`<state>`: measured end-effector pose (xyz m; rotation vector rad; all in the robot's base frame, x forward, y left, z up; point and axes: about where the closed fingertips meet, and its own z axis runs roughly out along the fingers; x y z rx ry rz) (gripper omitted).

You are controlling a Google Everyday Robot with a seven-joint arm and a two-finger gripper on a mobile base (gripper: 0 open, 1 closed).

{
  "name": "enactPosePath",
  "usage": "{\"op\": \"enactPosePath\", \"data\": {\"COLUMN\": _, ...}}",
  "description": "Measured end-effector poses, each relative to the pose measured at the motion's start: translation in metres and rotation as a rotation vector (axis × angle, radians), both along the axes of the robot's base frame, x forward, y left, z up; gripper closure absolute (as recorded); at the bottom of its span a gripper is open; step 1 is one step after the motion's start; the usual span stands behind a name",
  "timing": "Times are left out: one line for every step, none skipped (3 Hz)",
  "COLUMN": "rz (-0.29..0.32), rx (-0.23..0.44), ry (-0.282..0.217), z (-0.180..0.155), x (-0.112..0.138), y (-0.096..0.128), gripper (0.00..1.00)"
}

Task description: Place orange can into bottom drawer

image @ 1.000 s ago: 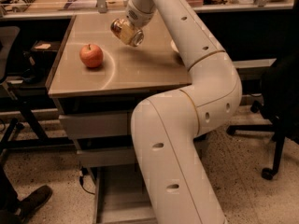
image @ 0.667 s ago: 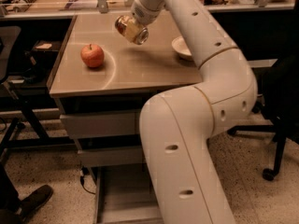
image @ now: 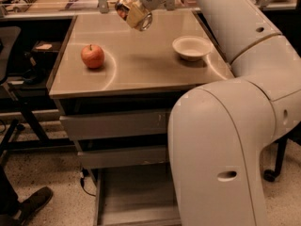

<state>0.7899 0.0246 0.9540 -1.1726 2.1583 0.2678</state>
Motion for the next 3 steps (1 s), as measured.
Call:
{"op": "enactPosePath", "data": {"rz": 0.008, "rx": -0.005, "ry": 0.016, "z": -0.003, "x": -0.006, "y": 0.001, "gripper": 1.00}}
{"op": "enactPosePath", "data": {"rz": -0.027, "rx": 0.005, "ry": 0.033, "z": 0.006, "x": -0.031, "y": -0.009, "gripper": 1.00}}
{"op": "enactPosePath", "data": {"rz": -0.063, "rx": 0.012, "ry": 0.042, "z": 0.017, "x": -0.069, "y": -0.017, "gripper": 1.00}}
